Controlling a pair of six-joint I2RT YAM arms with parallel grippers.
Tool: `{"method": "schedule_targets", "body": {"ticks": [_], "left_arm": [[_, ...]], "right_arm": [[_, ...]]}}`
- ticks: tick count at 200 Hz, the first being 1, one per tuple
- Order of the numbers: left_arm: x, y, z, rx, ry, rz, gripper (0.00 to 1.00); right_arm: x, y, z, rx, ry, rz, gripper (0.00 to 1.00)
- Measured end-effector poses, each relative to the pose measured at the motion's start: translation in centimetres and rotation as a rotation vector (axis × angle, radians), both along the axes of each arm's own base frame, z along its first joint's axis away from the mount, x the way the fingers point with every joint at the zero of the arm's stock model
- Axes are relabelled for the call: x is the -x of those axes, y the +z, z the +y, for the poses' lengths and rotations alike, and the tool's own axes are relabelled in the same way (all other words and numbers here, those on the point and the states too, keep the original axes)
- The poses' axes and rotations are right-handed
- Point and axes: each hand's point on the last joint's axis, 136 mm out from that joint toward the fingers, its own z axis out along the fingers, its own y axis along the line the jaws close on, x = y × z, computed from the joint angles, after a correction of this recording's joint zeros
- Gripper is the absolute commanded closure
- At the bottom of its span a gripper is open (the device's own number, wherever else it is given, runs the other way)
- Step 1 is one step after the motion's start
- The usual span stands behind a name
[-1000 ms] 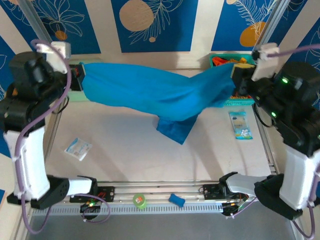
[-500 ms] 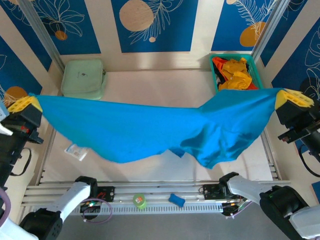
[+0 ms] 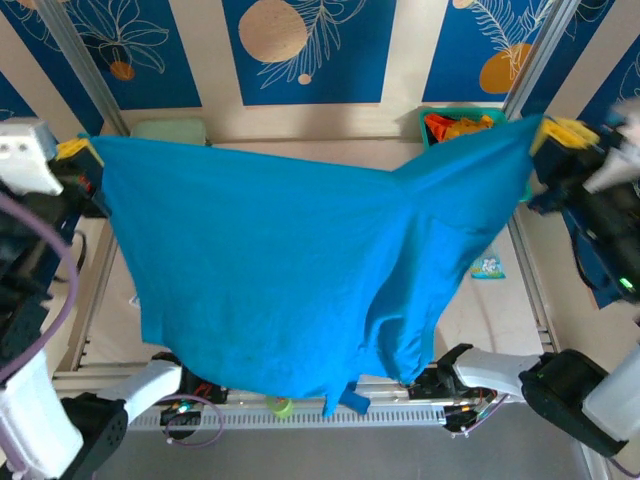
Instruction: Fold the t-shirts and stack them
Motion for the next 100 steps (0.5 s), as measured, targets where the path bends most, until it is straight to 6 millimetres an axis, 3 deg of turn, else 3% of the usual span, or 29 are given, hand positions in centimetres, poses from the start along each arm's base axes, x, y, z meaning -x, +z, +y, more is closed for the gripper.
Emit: {"method": "schedule_targets", "body": {"ticks": [20,43,62,100], "left_arm": [[-4.2,-2.2,-0.1,-0.041,0.039,0.064,1.00],[-9.6,-6.8,-0.4,-0.089,0.077,0.169,1.00],[-14.2,-11.8,-0.9,-0.123,0.096,0.269,1.00],[-22.6,-25.2,-2.3,-0.177,0.098,0.506,1.00]], "right_arm": [[-5.6,-1.8,1.7,0.097,-0.086,0.065,1.00],[-12.7,-5.7,1.5,0.135,-0.176,0.201,1.00],[-18.9,-11.6,0.1,0.131,-0.228,0.362,1.00],[-28.9,-25.3,-1.9,0.062,-0.225,0.660,1.00]]}}
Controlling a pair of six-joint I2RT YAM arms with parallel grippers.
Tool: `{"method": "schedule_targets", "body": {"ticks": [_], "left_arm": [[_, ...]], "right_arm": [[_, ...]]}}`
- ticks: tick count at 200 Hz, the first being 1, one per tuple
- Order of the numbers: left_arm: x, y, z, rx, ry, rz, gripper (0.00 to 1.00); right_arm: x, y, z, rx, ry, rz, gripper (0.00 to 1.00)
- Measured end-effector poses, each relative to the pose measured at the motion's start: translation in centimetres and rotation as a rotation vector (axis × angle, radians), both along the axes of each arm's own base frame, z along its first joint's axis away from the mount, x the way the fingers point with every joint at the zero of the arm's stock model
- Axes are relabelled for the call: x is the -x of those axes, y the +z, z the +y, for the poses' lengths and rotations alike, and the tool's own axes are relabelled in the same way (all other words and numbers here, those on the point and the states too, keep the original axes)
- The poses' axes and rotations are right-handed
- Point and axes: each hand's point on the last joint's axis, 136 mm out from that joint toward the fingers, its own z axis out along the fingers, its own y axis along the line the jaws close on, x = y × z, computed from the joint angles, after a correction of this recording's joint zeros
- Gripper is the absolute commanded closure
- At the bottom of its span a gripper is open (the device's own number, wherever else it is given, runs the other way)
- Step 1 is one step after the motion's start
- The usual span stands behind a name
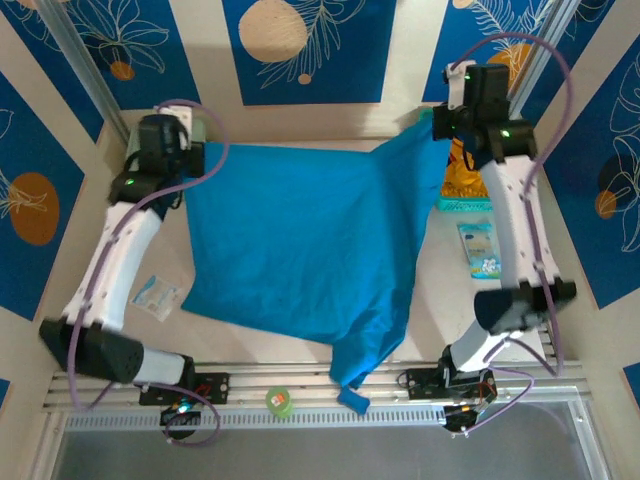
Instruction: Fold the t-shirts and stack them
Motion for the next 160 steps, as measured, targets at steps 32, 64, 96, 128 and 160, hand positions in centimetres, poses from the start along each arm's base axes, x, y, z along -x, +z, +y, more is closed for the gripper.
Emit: {"method": "schedule_targets", "body": {"ticks": [32,64,96,128,160], "left_arm": [[-6.6,-10.0,-1.2,-0.022,0.004,0.141,1.00],[-11.8,-16.7,-1.9,-0.052,0.014,0.212,1.00],[-15.4,-18.3,-2.1,-0.087,0.021,0.190,1.00],[-16.7,-17.6,-2.0,-0.110,0.026,0.155,1.00],[-16.8,-17.6,-1.5,-0.130,0.035,0.144,1.00]], "right_arm": [[-8.1,-11.6,-1.0,-0.048,-0.004,0.182,1.00],[-14.0,-20.0,-0.9,-0.065,0.009,0.270,1.00],[-16.0,-23.2,-0.4,-0.085,0.031,0.295,1.00],[-15.9,-22.3,0.2,-0.110,0.053,0.277,1.00],[-13.2,-21.7,0.7,-0.146,0.066,0.297,1.00]]}}
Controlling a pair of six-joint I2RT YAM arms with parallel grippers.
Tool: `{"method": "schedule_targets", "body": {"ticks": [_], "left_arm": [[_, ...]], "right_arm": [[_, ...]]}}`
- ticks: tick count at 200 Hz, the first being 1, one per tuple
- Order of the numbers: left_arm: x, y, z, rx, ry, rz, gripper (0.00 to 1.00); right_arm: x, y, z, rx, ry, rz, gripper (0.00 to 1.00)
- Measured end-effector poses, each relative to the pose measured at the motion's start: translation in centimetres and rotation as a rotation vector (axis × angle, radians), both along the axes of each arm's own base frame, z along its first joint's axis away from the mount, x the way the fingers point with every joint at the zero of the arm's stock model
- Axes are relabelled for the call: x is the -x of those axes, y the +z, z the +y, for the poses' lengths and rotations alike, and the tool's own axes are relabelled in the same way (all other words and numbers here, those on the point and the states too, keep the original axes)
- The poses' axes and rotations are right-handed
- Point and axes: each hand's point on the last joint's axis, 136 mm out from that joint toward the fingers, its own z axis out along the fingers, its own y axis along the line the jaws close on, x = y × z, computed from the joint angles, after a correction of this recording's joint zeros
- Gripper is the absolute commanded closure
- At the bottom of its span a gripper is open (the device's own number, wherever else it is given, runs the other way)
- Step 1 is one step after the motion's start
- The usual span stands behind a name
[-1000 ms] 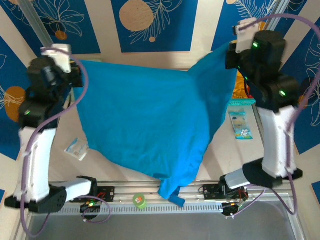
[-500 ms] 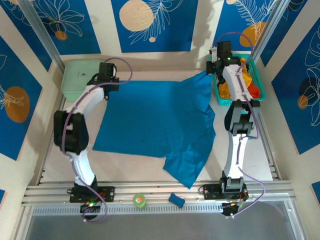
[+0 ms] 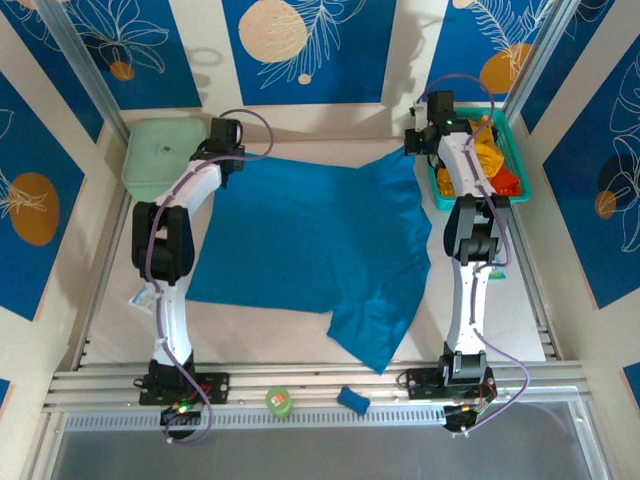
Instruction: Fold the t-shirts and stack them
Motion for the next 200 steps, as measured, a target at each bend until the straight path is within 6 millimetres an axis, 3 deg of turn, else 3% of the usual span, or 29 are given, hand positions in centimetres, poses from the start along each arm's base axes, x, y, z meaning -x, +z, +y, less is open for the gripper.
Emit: {"method": "schedule_targets", "body": {"ticks": [68,93,151,200], "left_arm": [[2.2,-4.5,2.3,-0.034,0.037,0.094,1.00],[3.0,-4.3,3.0,-0.033,0.047,0.098,1.00],[5.0,-1.6,3.8,-0.022,0.058,0.056,1.00],[6.8,-3.9,3.4,0.020,0.058,0.109,1.00]], "right_arm": [[8.7,1.9,1.3,-0.125,-0.010,0.000,1.00],[12.1,2.1,1.7,-0.167,-0.020,-0.001,1.00],[19.0,1.5,3.1,-0.222,-0.033,0.014,1.00],[23.2,-0.6,4.7,-0.250,-0.036,0.072,1.00]]}}
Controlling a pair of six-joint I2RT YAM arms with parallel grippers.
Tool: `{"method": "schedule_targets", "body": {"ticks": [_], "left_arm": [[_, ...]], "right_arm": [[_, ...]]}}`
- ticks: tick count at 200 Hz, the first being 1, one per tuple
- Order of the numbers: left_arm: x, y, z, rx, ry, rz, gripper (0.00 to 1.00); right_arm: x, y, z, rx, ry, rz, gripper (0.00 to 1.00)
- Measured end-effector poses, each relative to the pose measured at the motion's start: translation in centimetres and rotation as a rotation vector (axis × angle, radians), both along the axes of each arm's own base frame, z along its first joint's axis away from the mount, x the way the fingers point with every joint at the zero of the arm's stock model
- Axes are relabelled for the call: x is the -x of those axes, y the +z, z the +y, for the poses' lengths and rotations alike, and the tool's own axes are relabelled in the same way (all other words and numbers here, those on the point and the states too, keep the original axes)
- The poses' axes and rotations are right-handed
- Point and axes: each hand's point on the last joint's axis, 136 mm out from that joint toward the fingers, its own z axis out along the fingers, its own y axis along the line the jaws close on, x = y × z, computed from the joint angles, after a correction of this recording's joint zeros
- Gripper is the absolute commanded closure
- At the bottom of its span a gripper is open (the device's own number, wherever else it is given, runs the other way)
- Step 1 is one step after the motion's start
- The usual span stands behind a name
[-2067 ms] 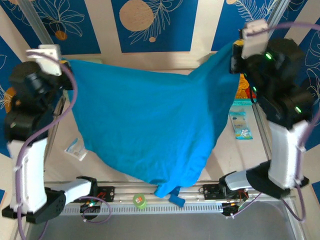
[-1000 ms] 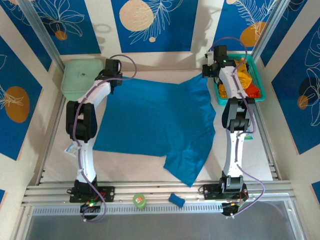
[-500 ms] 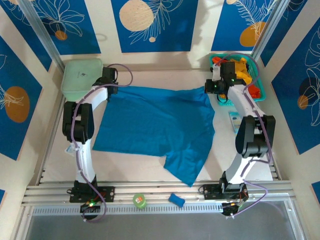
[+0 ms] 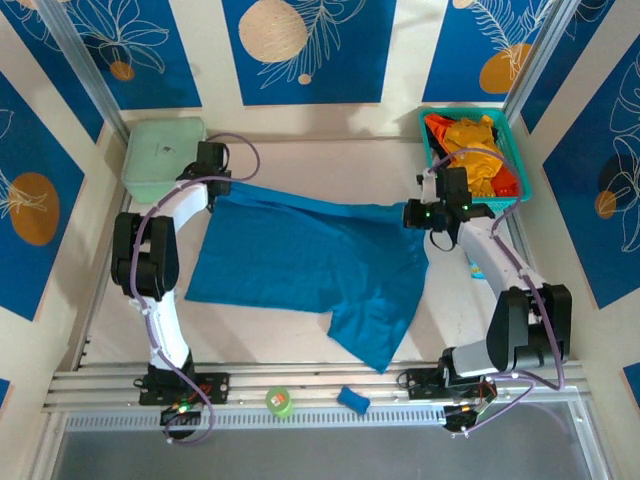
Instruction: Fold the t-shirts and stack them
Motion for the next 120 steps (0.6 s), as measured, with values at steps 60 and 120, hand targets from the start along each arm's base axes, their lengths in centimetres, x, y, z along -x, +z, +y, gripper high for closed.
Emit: {"method": "schedule_targets", "body": {"ticks": [60,120], "left_arm": [[1.2,-2.1,-0.7,0.070,-0.002,0.048,1.00],[2.6,-4.2,-1.0,0.110,0.014,0.097,0.65]], "right_arm": [[4.3,0.3,1.8,-0.024,0.001,0.001,1.00],[8.8,-4.4,2.6,-0.045,-0.039,0.178,1.00]]}}
